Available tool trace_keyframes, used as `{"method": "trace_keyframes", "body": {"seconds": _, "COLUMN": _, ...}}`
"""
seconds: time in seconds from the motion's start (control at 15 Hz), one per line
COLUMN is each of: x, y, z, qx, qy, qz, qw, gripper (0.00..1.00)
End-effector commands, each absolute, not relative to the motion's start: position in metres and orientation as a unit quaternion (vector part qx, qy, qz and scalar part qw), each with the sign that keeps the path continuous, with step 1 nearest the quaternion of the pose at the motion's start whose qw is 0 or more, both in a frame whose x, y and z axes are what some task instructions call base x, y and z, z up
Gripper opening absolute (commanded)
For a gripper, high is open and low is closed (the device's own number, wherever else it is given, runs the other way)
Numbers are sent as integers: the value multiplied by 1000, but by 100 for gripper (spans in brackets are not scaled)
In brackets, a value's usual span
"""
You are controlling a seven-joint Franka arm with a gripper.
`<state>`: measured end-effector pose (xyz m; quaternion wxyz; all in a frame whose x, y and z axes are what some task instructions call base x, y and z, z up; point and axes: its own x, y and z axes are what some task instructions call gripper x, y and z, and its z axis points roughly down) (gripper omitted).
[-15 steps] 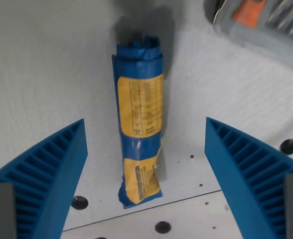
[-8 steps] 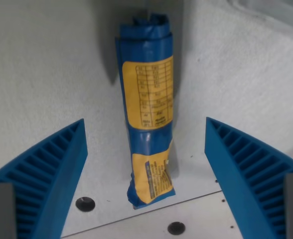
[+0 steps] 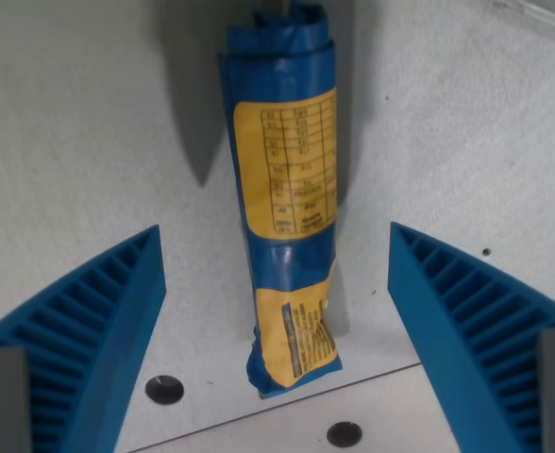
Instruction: Move above the blue bag
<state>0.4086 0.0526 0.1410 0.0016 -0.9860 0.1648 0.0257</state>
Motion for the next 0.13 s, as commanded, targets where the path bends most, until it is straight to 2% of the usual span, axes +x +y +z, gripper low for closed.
{"method": "trace_keyframes", "body": {"seconds": 0.07, "x": 402, "y": 57, "z": 139, "qx": -983, "qy": 182, "qz": -20, "qw": 19, "gripper": 100}}
{"method": "trace_keyframes", "body": {"seconds": 0.13, "x": 402, "y": 57, "z": 139, "qx": -983, "qy": 182, "qz": -20, "qw": 19, "gripper": 100}}
